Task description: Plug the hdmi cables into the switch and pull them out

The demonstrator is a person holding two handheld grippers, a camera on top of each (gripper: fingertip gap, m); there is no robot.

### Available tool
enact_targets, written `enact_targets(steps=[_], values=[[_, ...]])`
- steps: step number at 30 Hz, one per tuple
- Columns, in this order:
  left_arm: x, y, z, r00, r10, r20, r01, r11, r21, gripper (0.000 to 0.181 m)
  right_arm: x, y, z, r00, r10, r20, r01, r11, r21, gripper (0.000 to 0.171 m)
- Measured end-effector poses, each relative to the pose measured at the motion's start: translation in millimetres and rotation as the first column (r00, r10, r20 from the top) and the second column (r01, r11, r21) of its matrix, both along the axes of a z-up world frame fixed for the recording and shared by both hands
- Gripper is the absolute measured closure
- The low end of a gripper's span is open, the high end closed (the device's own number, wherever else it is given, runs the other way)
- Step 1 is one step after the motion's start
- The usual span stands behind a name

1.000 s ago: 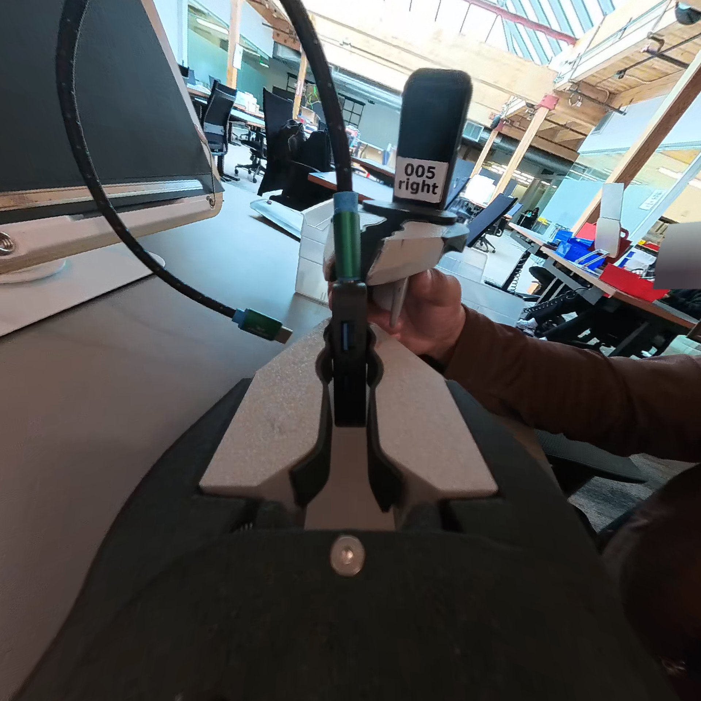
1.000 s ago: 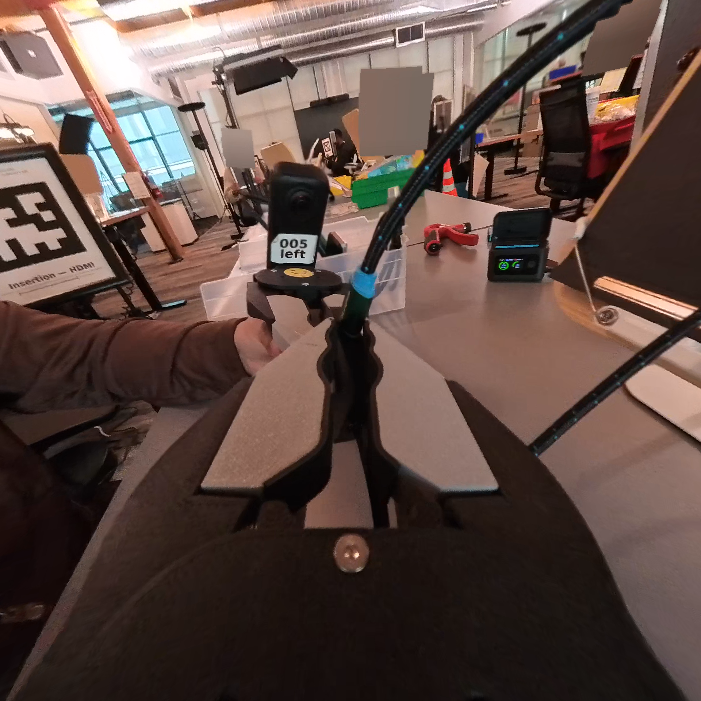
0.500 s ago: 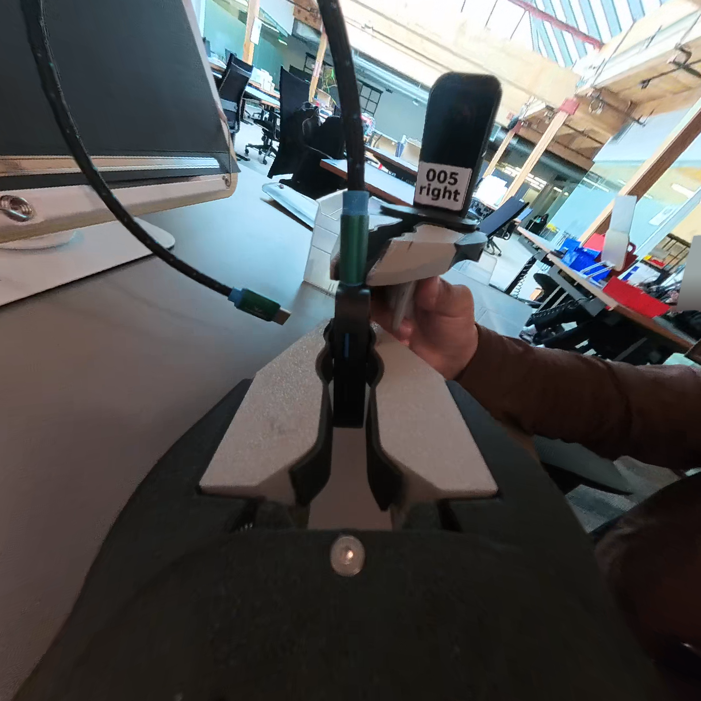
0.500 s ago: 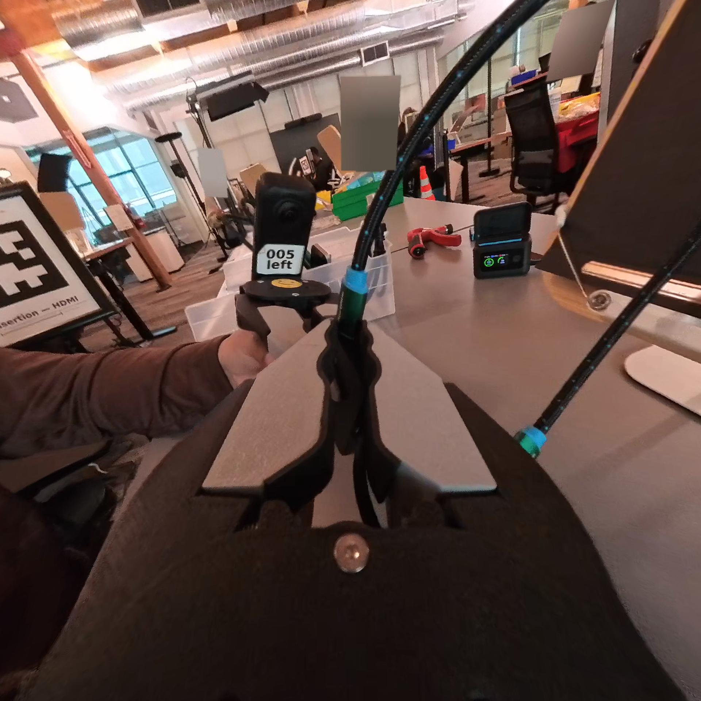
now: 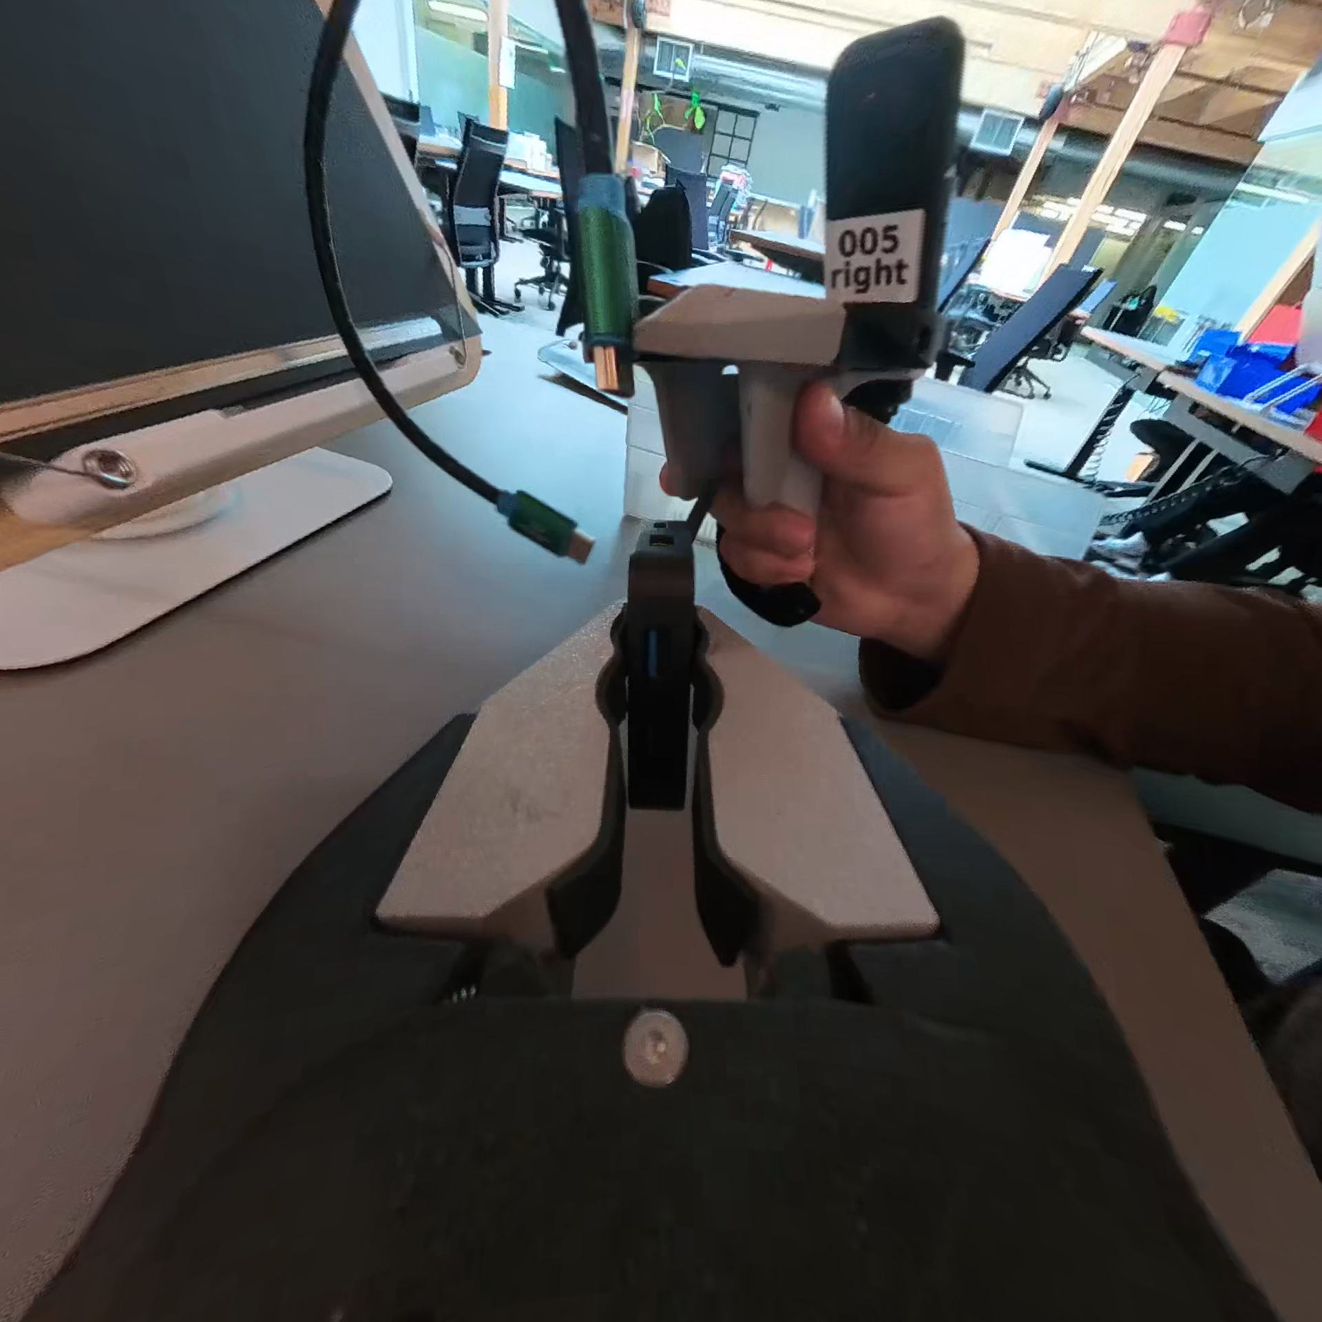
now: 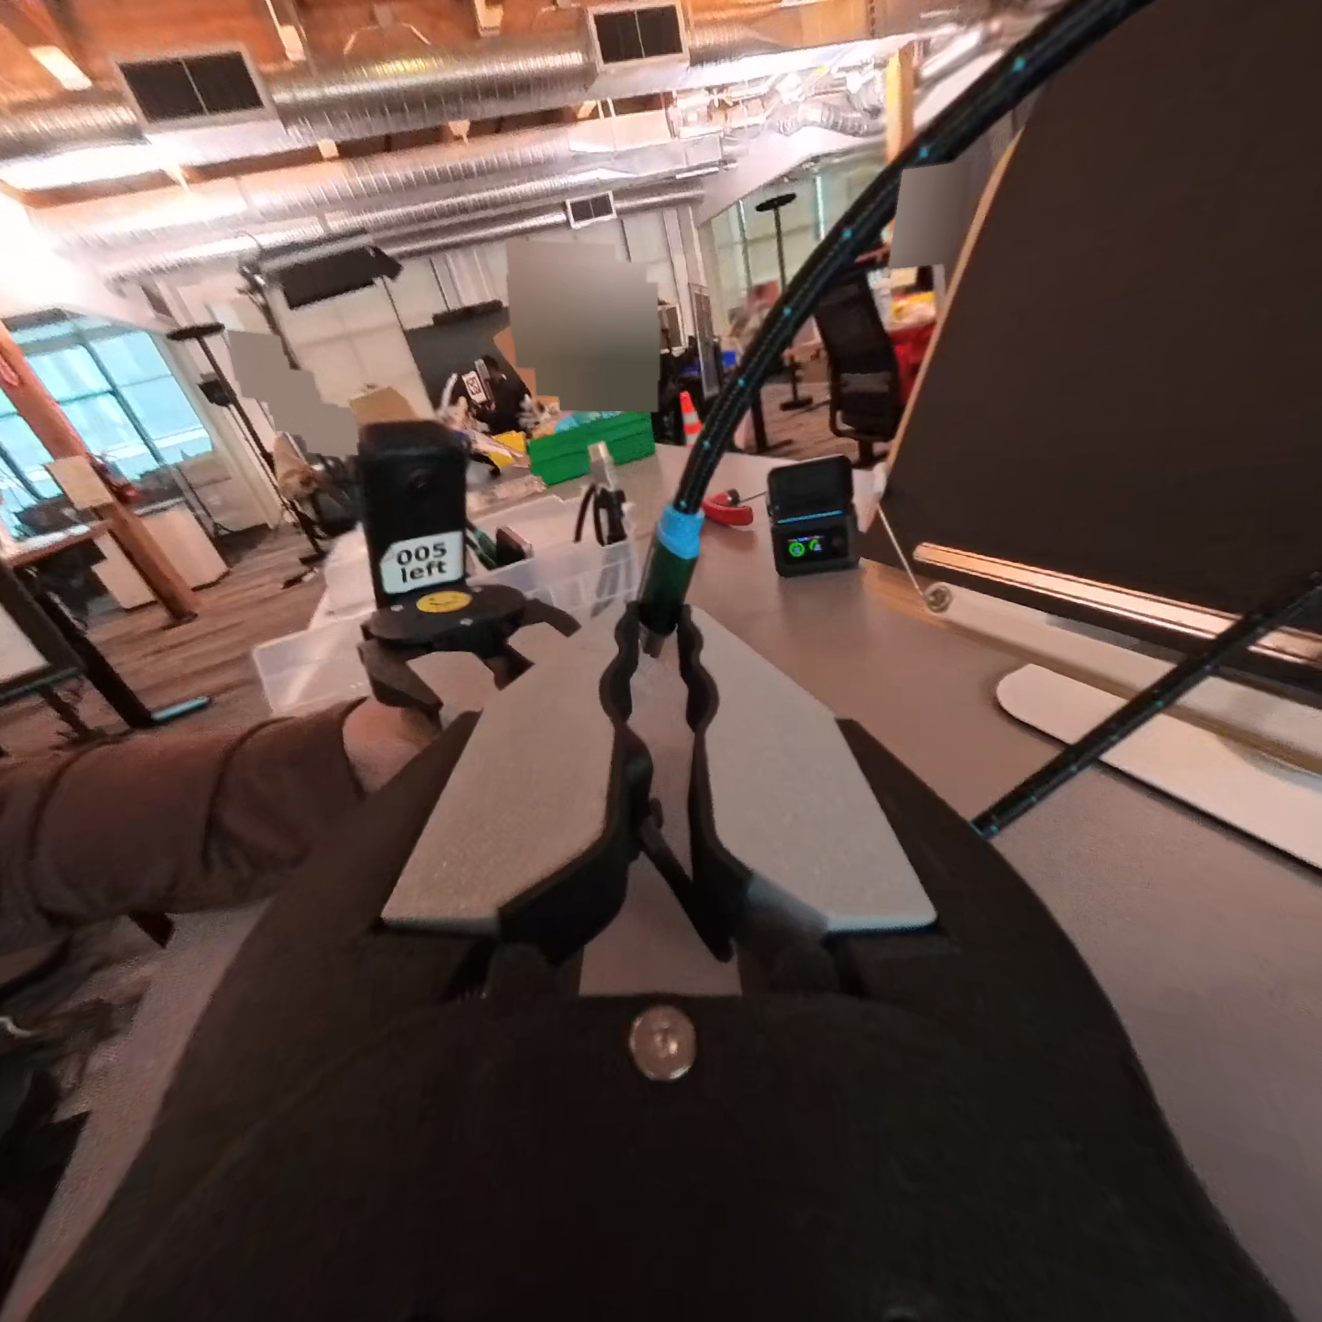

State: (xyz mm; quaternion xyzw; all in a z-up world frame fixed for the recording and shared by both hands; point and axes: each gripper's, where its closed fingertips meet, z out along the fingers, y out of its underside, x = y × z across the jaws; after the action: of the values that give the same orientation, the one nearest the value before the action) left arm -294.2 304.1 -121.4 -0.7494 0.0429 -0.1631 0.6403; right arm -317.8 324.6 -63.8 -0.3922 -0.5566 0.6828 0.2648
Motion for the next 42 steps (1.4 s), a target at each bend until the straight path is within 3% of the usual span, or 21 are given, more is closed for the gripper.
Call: enact_targets(steps=[7,15,20,26,32,42], values=[[-8,5,-12,0.998,0.041,-0.052,-0.043,0.998,-0.039,0.171,5,-5,-13,0.987,-0.16,-0.012,0.157,0.947,0.282,0.163],[-39,0,-18,0.986,0.168,-0.017,-0.169,0.981,-0.091,0.17,80,-22,70,0.983,-0.16,-0.09,0.179,0.946,0.27,0.163],[-50,-2,-20,0.975,0.217,0.039,-0.211,0.971,-0.111,0.171,146,14,105,0.967,-0.25,-0.057,0.253,0.899,0.357,0.163],[-40,0,-18,0.982,0.186,0.007,-0.185,0.977,-0.105,0.171,213,87,99,0.88,-0.474,0.022,0.414,0.789,0.454,0.163],[-34,1,-20,0.982,0.176,-0.069,-0.183,0.976,-0.116,0.171,267,129,90,0.784,-0.618,0.051,0.516,0.696,0.5,0.163],[-32,4,-27,0.981,0.169,-0.091,-0.181,0.974,-0.139,0.17,274,179,53,0.645,-0.75,0.143,0.431,0.512,0.743,0.163]])
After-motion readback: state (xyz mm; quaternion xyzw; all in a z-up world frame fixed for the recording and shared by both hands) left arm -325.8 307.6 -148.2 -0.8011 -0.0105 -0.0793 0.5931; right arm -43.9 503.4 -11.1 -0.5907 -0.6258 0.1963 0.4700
